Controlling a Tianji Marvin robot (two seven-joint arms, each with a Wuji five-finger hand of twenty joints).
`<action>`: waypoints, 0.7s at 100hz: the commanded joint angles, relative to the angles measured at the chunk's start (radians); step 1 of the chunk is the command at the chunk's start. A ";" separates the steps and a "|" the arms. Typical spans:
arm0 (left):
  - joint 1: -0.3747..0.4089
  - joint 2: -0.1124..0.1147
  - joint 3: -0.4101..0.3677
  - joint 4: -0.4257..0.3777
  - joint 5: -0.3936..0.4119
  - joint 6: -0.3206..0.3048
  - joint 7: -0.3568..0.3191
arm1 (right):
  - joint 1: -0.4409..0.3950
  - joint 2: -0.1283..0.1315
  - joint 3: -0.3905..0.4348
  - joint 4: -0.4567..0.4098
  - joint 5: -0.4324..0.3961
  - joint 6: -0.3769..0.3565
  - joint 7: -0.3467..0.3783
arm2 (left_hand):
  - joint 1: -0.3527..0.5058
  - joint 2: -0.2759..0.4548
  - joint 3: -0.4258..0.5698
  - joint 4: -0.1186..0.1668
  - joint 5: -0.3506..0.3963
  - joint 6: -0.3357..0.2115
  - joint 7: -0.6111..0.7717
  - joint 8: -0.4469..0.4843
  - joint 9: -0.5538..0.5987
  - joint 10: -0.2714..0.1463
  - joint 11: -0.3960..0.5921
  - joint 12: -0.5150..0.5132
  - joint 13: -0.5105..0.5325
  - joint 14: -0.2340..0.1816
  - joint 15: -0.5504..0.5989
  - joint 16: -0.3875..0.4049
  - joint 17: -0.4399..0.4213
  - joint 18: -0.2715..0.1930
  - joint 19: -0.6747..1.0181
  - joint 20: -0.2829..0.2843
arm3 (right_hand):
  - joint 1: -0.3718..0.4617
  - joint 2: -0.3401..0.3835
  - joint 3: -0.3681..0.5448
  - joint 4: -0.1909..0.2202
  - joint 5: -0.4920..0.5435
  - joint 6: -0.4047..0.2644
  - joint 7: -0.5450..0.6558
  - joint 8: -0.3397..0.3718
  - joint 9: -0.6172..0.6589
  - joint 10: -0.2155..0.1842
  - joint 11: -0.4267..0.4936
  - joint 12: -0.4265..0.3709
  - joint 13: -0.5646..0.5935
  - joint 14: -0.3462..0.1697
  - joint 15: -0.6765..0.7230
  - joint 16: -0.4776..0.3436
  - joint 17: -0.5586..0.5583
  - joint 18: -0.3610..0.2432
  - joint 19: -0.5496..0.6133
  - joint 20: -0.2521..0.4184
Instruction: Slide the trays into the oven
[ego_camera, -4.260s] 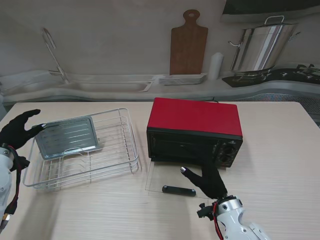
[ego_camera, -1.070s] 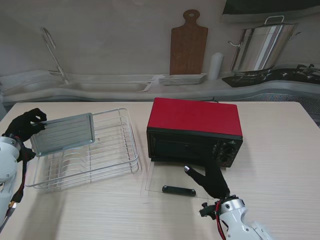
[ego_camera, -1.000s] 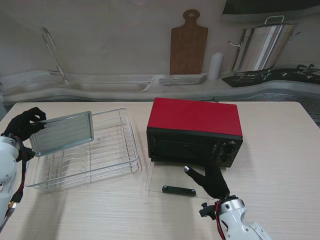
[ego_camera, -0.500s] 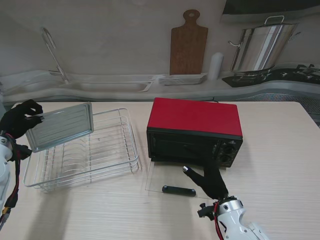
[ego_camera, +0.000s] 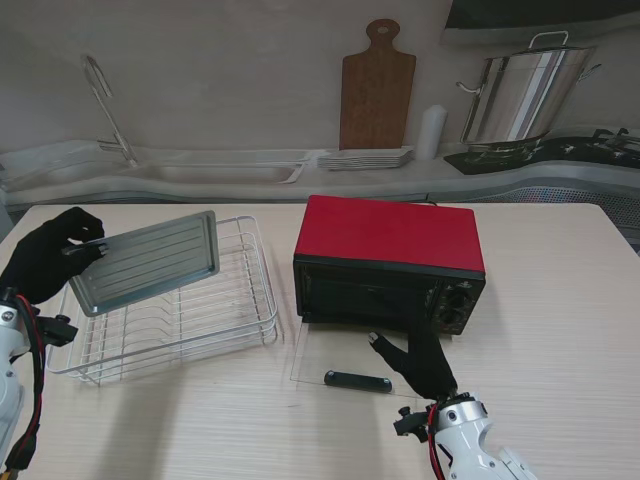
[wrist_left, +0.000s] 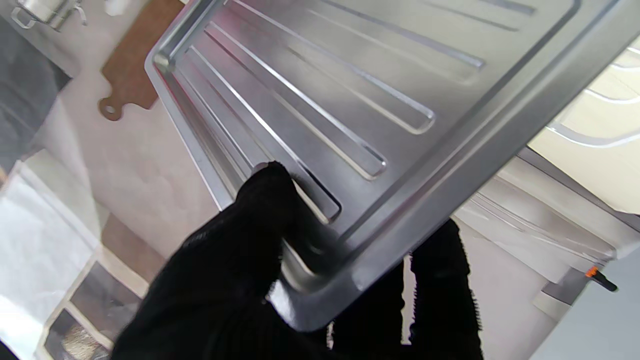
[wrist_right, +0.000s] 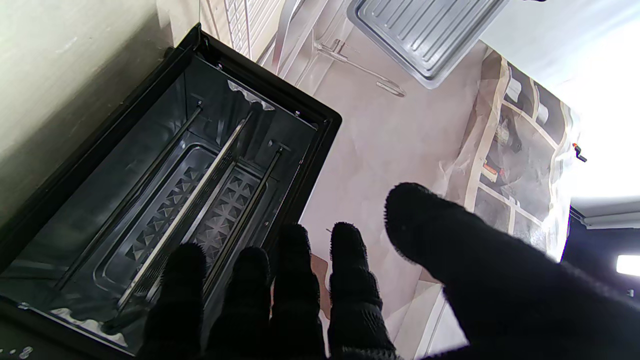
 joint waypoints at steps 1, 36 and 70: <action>0.035 -0.014 0.003 -0.049 -0.015 -0.013 -0.011 | -0.011 -0.007 -0.002 -0.008 0.002 0.003 0.015 | 0.079 0.091 0.184 0.069 0.094 -0.045 0.168 0.094 0.104 -0.043 0.168 0.062 0.048 0.017 0.058 0.022 -0.010 0.037 0.044 0.023 | 0.017 -0.012 0.021 0.045 -0.003 -0.005 0.011 0.008 -0.029 -0.040 0.017 0.011 -0.003 -0.049 0.000 0.000 0.002 -0.040 0.022 0.013; 0.144 -0.018 0.023 -0.183 -0.059 -0.048 -0.012 | -0.022 -0.008 0.003 -0.020 0.012 0.016 0.013 | 0.075 0.088 0.191 0.076 0.094 -0.042 0.166 0.094 0.107 -0.038 0.163 0.063 0.050 0.020 0.057 0.021 -0.008 0.038 0.043 0.024 | -0.030 -0.012 -0.052 -0.005 -0.010 0.002 0.012 0.005 -0.033 -0.032 0.027 0.015 0.008 -0.035 0.018 0.010 0.016 -0.029 0.042 0.024; 0.200 -0.009 0.079 -0.242 -0.115 -0.079 -0.057 | -0.032 -0.007 0.002 -0.025 0.023 0.011 0.022 | 0.072 0.088 0.194 0.082 0.093 -0.037 0.159 0.091 0.104 -0.035 0.154 0.065 0.048 0.019 0.054 0.020 -0.011 0.037 0.041 0.024 | -0.073 -0.035 -0.088 -0.085 -0.032 0.024 0.022 0.033 -0.050 -0.009 0.097 0.044 0.022 -0.010 0.073 0.040 0.053 -0.002 0.121 0.070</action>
